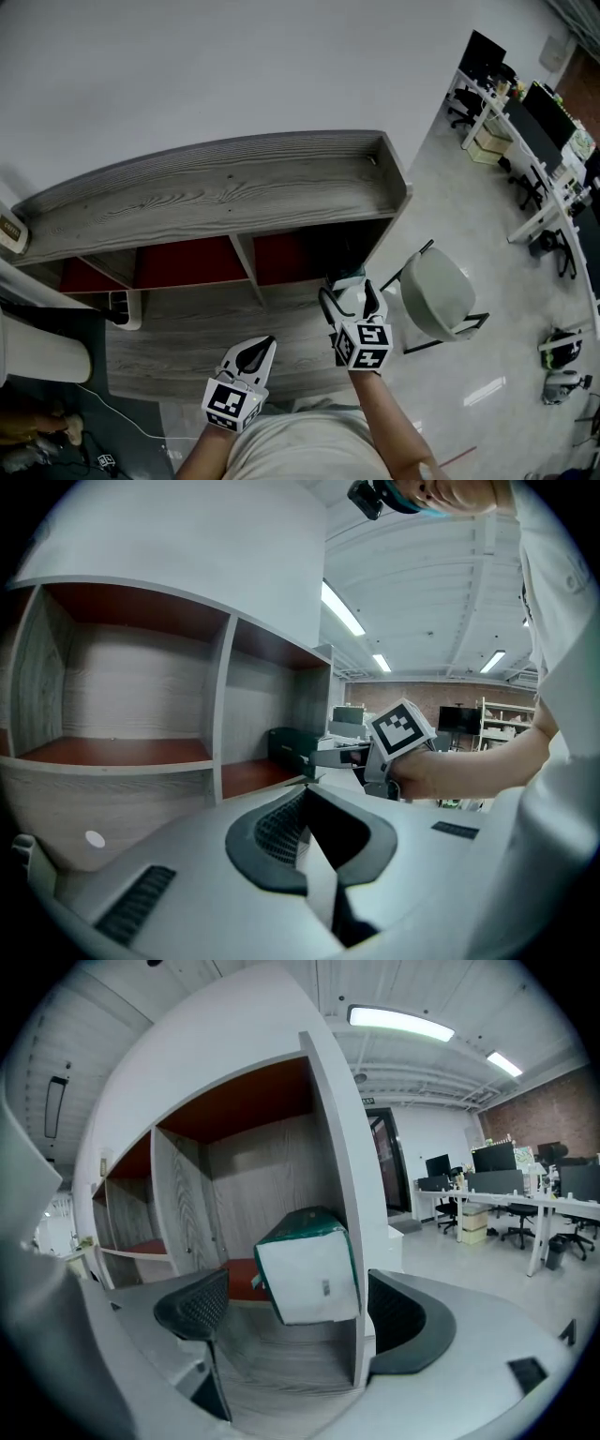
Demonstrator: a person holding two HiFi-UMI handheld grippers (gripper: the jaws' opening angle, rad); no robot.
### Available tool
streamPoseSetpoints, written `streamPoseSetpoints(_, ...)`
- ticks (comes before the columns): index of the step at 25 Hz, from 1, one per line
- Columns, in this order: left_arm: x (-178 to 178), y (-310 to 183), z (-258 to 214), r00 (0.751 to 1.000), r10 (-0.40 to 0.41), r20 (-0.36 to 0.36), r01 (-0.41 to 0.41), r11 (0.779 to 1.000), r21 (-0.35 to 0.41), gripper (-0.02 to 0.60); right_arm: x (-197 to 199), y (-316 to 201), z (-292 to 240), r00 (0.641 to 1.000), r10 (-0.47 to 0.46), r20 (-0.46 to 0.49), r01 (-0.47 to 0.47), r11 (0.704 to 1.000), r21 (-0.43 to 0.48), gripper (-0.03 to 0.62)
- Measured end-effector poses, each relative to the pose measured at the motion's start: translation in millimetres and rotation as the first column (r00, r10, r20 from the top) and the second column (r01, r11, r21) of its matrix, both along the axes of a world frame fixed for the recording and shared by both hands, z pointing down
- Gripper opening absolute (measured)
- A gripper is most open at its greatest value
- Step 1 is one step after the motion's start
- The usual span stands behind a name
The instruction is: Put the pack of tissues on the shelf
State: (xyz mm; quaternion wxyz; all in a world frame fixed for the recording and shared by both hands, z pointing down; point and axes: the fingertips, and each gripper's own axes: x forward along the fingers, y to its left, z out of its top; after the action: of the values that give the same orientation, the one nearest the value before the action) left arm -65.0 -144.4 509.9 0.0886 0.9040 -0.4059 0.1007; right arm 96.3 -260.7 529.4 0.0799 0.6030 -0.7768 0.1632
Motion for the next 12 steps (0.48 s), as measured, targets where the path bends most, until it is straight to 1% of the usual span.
streamPoseSetpoints(4, 19.8, 4.7, -2.8, 0.999, 0.047, -0.007, -0.047, 0.999, 0.008, 0.015, 6.7, 27.2, -1.7, 0.998, -0.056, 0.003, 0.056, 0.998, 0.004, 0.446)
streamPoseSetpoints(7, 34.3, 8.3, -3.6, 0.996, 0.083, -0.012, -0.083, 0.996, 0.012, 0.015, 17.2, 48.7, -2.3, 0.998, -0.068, -0.002, 0.068, 0.998, -0.009, 0.440)
streamPoseSetpoints(8, 39.4, 9.8, -4.1, 0.995, 0.094, -0.014, -0.094, 0.995, 0.014, 0.015, 22.6, 56.1, -5.0, 0.998, -0.061, -0.006, 0.061, 0.998, -0.002, 0.421)
streamPoseSetpoints(9, 44.5, 11.4, -5.0, 0.994, 0.105, -0.016, -0.105, 0.994, 0.016, 0.015, 28.6, 63.6, -9.0, 0.999, -0.052, -0.010, 0.052, 0.999, 0.012, 0.374)
streamPoseSetpoints(10, 49.7, 13.2, -5.9, 0.993, 0.116, -0.018, -0.116, 0.993, 0.017, 0.015, 34.8, 71.0, -13.3, 0.999, -0.041, -0.015, 0.042, 0.999, 0.026, 0.309)
streamPoseSetpoints(11, 54.7, 14.9, -6.6, 0.992, 0.128, -0.018, -0.128, 0.992, 0.019, 0.015, 40.4, 78.2, -17.1, 0.999, -0.034, -0.021, 0.034, 0.999, 0.036, 0.268)
streamPoseSetpoints(12, 59.6, 16.5, -7.1, 0.990, 0.140, -0.018, -0.139, 0.990, 0.020, 0.015, 45.7, 85.3, -20.4, 0.999, -0.028, -0.025, 0.029, 0.999, 0.044, 0.244)
